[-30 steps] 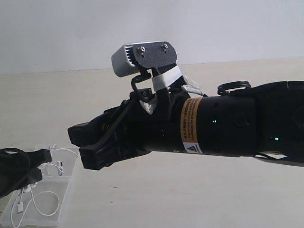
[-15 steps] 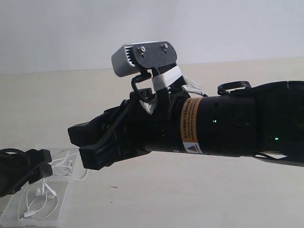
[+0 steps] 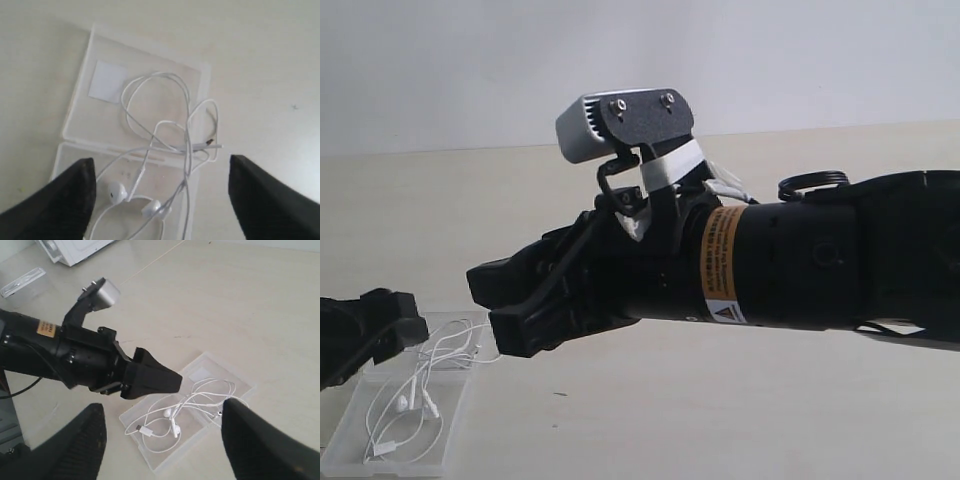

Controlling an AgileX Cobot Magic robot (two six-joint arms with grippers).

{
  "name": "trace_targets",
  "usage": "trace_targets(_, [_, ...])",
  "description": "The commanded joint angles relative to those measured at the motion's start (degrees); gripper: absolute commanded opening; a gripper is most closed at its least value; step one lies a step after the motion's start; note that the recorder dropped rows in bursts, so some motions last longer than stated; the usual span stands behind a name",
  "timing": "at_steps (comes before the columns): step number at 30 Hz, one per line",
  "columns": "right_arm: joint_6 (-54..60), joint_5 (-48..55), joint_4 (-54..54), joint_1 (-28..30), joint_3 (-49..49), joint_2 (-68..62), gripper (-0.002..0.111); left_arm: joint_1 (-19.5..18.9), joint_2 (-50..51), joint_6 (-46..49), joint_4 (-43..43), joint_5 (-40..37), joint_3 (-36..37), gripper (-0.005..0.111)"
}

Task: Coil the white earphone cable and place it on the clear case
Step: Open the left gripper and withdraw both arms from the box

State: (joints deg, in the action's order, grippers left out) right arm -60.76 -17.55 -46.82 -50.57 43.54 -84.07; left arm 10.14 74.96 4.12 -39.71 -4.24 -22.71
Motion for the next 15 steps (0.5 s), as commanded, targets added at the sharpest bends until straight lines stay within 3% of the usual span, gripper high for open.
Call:
trace_targets(1, [-0.50,1.53,-0.47,-0.10,0.23,0.29,0.063,0.22,-5.99,3.16,0.30,-1.04,0.05,0.066])
trace_targets(4, [-0.75,2.23,0.20,-0.10,0.23,0.71,0.052,0.22,-11.73,3.29,0.41,-1.83,0.05,0.037])
trace_targets(6, [-0.75,8.70,0.20,-0.10,0.23,2.70,0.029,0.22,-17.61,3.42,0.64,-3.06,0.05,0.010])
trace_targets(7, [-0.64,13.90,0.20,-0.10,0.23,4.19,0.012,0.22,-20.24,3.53,0.95,-3.47,0.05,0.000])
trace_targets(9, [0.64,21.58,0.20,-0.10,0.23,6.84,0.000,0.22,-24.89,3.53,2.09,-5.00,0.05,0.000])
trace_targets(15, [1.26,33.46,-2.10,-0.10,0.23,16.41,0.000,0.22,-37.64,3.25,3.11,-13.39,0.05,0.000])
